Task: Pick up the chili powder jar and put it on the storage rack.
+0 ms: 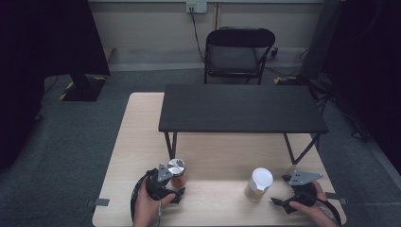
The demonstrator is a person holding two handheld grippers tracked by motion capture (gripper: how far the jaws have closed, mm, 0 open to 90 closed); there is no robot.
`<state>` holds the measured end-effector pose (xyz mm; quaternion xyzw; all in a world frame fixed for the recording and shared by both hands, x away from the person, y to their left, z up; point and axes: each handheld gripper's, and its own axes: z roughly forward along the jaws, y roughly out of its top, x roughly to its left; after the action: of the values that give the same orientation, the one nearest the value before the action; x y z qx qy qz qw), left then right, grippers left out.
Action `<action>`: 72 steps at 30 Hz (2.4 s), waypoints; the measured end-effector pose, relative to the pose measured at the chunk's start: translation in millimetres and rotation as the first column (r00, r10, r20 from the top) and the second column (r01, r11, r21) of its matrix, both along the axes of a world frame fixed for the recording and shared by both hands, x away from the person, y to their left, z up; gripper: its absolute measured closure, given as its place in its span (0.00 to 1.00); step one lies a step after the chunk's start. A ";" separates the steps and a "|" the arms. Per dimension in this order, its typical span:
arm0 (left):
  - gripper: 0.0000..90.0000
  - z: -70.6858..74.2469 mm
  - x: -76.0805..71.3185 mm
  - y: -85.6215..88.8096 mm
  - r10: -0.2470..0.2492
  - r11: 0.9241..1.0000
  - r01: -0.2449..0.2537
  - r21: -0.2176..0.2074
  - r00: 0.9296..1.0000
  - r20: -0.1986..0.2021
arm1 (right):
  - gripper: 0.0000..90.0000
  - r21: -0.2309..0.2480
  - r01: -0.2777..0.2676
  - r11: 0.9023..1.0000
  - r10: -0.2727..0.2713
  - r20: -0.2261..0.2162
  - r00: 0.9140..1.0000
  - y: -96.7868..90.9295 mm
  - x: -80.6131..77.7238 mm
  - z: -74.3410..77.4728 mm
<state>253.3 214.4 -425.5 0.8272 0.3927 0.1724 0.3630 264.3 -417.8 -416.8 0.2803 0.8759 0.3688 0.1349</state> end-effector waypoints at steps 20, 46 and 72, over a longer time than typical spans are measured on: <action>0.03 0.6 0.8 4.6 -0.003 0.996 0.003 -0.089 1.000 -0.002 | 0.00 0.000 0.001 1.000 -0.001 0.000 1.000 0.1 0.0 0.0; 0.22 -9.2 3.8 4.0 0.029 0.987 -0.021 -0.161 0.998 0.047 | 0.00 0.000 0.001 1.000 -0.001 0.000 1.000 0.2 -0.1 0.0; 0.34 0.3 7.0 -8.4 -0.030 0.990 0.039 -0.135 0.997 0.068 | 0.00 0.000 0.001 1.000 -0.001 0.000 1.000 0.2 -0.1 0.0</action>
<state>260.4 206.0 -425.3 0.8010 0.3770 0.1663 0.4343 264.2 -417.5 -416.9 0.2806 0.8758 0.3687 0.1354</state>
